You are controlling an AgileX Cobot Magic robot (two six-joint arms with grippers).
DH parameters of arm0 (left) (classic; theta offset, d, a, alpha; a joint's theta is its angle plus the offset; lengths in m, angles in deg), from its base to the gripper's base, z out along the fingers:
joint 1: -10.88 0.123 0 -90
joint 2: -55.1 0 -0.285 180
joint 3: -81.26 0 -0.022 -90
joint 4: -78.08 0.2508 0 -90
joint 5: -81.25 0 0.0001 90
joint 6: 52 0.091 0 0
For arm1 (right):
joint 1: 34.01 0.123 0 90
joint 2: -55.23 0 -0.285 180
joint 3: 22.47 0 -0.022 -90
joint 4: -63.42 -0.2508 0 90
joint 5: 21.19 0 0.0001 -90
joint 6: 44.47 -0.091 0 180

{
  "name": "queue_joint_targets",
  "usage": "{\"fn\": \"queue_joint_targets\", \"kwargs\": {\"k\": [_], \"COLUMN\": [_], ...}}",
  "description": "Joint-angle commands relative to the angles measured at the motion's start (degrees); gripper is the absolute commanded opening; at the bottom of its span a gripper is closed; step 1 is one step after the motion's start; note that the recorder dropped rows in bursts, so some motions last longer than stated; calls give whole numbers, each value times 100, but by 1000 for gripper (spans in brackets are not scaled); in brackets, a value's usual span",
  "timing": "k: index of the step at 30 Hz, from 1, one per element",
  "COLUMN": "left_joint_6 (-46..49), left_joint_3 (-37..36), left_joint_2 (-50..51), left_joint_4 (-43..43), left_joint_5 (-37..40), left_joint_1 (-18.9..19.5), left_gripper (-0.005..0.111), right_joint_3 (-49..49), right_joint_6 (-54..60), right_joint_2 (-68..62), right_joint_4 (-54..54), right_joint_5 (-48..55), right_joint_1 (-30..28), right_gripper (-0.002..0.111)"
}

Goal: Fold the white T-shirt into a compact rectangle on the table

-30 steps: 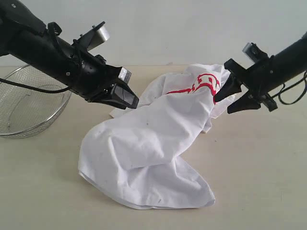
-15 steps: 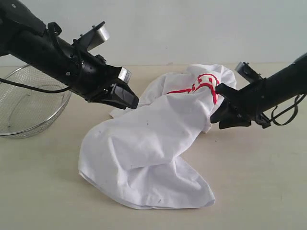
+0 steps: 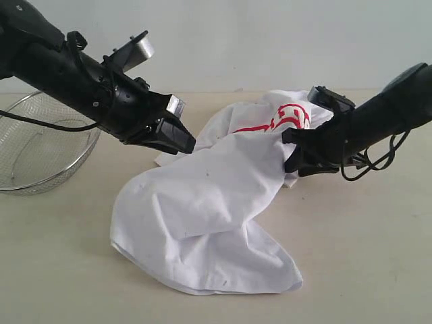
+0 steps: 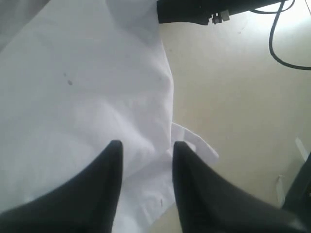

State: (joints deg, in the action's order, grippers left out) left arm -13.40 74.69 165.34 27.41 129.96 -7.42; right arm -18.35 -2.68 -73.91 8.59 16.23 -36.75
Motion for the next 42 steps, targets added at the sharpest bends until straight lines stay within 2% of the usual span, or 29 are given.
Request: {"fn": "queue_joint_targets", "kwargs": {"k": [1, 9, 16, 23, 25, 28, 36, 42], "left_joint_6": [43, 43, 43, 43, 43, 43, 43, 43], "left_joint_3": [3, 3, 3, 3, 3, 3, 3, 3], "left_joint_2": [-44, -44, -44, -44, -44, -44, -44, -44], "left_joint_4": [-48, -48, -48, -48, -48, -48, -48, -48], "left_joint_5": [11, -59, -49, -48, -48, -48, -25, -25], "left_joint_1": [-23, -23, -23, -23, -23, -23, -23, -23], "left_gripper": [33, 33, 33, 33, 33, 33, 33, 33], "right_joint_3": [-14, -14, -14, -14, -14, -14, -14, -14], "right_joint_6": [71, 52, 77, 77, 77, 77, -175, -334], "right_joint_2": [70, 70, 70, 70, 70, 70, 93, 182], "right_joint_4": [224, 138, 161, 326, 337, 392, 729, 813], "right_joint_5": [-165, -188, -492, -544, -498, -423, -325, -151], "right_joint_1": [-2, 11, 373, 382, 382, 382, 326, -87], "right_gripper": [28, 28, 28, 27, 21, -1, 0, 0]}}
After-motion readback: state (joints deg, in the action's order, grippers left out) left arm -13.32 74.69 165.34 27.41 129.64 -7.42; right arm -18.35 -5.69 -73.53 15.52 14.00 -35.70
